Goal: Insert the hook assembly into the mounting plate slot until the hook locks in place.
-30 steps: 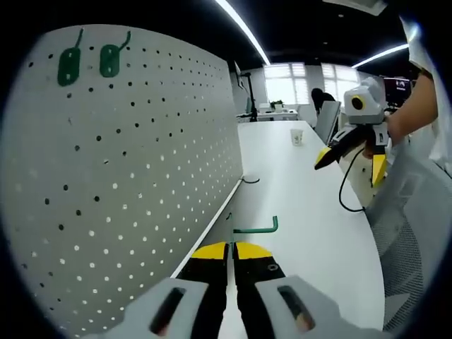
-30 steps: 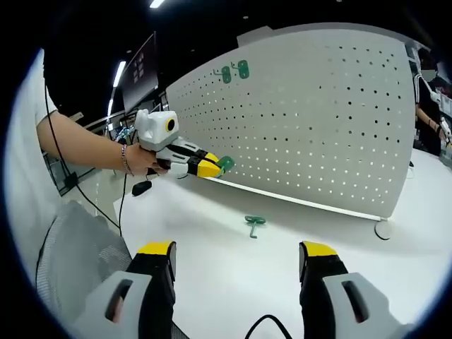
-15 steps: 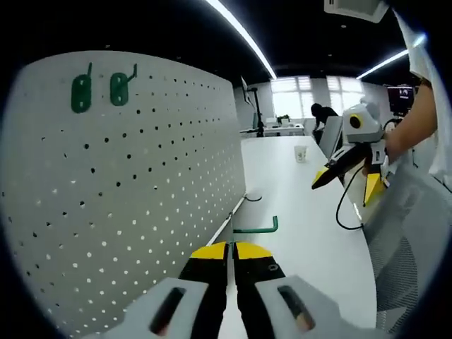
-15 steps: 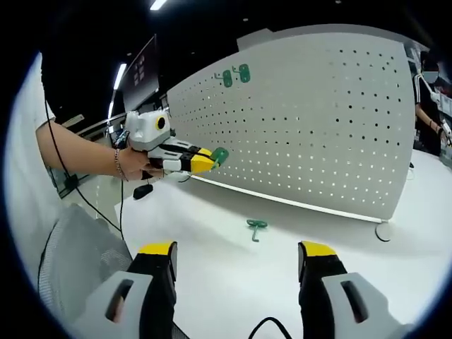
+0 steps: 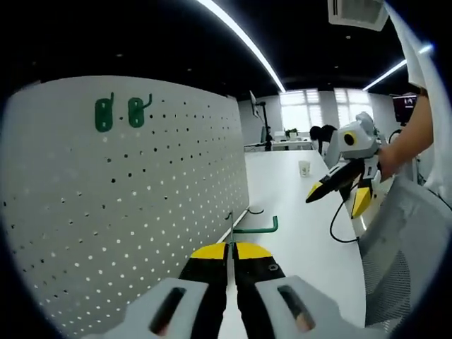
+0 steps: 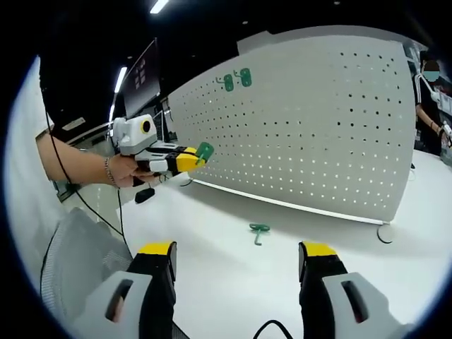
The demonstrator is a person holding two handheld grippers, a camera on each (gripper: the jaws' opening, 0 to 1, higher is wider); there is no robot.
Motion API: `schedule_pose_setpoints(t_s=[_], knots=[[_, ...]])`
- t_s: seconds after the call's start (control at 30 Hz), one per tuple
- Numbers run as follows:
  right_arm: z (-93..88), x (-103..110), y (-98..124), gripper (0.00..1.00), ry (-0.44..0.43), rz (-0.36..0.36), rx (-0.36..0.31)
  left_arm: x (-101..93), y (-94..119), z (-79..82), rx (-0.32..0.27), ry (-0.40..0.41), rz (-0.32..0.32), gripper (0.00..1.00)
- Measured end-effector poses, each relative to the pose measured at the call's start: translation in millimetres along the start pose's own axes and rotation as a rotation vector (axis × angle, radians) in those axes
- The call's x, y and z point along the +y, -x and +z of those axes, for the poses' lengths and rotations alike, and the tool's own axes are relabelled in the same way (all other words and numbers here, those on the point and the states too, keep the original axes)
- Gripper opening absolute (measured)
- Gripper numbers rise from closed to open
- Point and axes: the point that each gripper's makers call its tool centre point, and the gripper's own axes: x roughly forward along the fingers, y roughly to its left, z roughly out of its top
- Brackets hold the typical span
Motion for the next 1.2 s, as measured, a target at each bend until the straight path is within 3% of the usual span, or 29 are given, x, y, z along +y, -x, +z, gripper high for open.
schedule_pose_setpoints(t_s=[0.87,1.2], knots=[[5.5,11,-1,0.68,0.016,0.021,-0.018,-13.2,43,41.5,-0.184,0.066,0.086,0.02],[5.7,13,0,0.68,0.011,0.030,-0.023,-12.1,45,42.3,-0.194,0.082,0.101,0.02]])
